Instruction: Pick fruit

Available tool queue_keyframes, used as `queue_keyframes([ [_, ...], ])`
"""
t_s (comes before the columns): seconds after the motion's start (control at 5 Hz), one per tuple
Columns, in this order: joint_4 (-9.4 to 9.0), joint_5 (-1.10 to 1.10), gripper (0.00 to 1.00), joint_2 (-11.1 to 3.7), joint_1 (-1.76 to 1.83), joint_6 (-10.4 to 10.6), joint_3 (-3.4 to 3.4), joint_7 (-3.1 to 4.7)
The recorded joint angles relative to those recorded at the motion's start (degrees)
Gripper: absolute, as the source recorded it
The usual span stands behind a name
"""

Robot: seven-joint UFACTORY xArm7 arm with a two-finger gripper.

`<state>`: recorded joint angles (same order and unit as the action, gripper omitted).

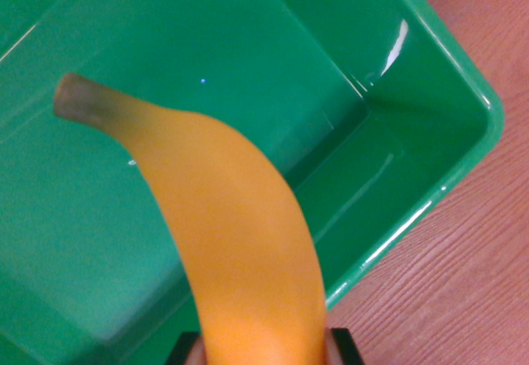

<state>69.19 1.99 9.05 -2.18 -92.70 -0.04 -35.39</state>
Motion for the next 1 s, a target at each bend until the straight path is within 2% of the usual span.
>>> queue_keyframes([
  [0.2,0.0,0.0,1.0,0.0,0.0,0.0,0.0,0.0],
  [0.4,0.77,-0.02,1.0,0.52,0.0,-1.3,0.01,0.04],
  [1.0,1.34,-0.03,1.0,0.91,0.0,-2.3,0.01,0.08],
])
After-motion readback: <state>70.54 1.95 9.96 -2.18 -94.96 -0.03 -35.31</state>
